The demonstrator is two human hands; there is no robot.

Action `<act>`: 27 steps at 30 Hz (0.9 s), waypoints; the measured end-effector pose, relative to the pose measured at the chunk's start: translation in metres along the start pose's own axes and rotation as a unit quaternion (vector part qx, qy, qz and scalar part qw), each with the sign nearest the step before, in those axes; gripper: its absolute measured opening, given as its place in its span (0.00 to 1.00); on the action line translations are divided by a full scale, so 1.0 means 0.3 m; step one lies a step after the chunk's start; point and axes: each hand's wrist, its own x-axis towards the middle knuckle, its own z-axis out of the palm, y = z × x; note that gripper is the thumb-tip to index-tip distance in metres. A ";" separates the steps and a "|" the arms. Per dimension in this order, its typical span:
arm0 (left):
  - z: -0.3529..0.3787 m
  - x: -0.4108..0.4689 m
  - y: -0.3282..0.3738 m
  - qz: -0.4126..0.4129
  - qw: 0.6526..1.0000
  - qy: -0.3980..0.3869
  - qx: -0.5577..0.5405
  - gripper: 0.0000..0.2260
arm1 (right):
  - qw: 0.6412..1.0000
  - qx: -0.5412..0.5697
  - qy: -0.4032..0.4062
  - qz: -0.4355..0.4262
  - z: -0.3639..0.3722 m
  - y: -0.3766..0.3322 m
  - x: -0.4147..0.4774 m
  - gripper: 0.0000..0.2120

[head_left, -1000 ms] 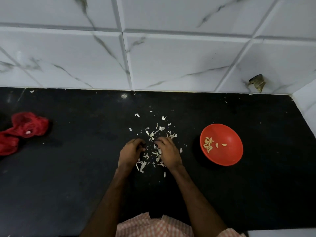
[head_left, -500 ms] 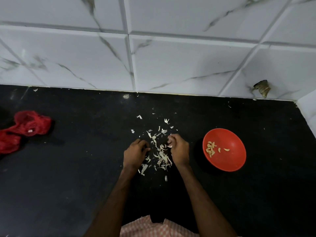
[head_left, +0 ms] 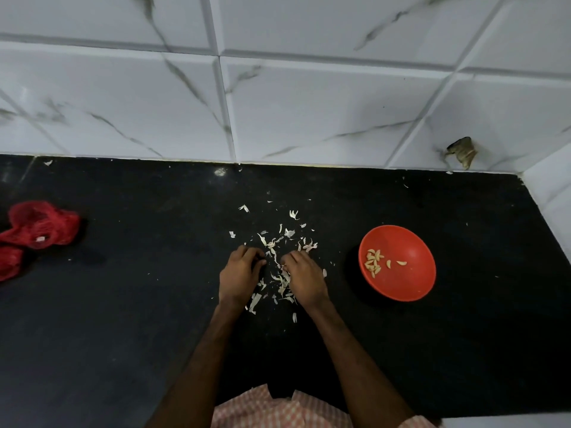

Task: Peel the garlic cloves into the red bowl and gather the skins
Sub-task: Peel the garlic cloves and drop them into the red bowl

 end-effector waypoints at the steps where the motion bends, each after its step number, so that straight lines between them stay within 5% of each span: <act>1: 0.001 -0.001 0.009 0.014 1.000 -0.004 0.003 0.07 | 1.000 -0.001 0.007 0.001 -0.001 0.006 -0.005 0.13; 6: 0.036 -0.025 0.052 0.072 0.989 -0.131 -0.008 0.15 | 0.982 0.105 0.065 0.143 -0.035 0.094 -0.033 0.29; 9: 0.056 -0.030 0.079 0.092 0.980 -0.173 0.037 0.21 | 0.952 0.149 0.154 0.218 -0.073 0.127 -0.017 0.23; 12: 0.062 -0.023 0.108 0.112 0.979 -0.164 0.055 0.15 | 0.924 0.205 0.195 0.258 -0.085 0.115 0.010 0.14; 21: 0.060 -0.025 0.074 0.062 0.991 -0.109 -0.047 0.03 | 0.919 0.252 0.074 0.295 -0.087 0.171 -0.041 0.06; 27: 0.047 -0.046 0.068 0.089 0.992 -0.076 -0.041 0.06 | 0.869 0.383 -0.040 0.310 -0.112 0.149 -0.010 0.06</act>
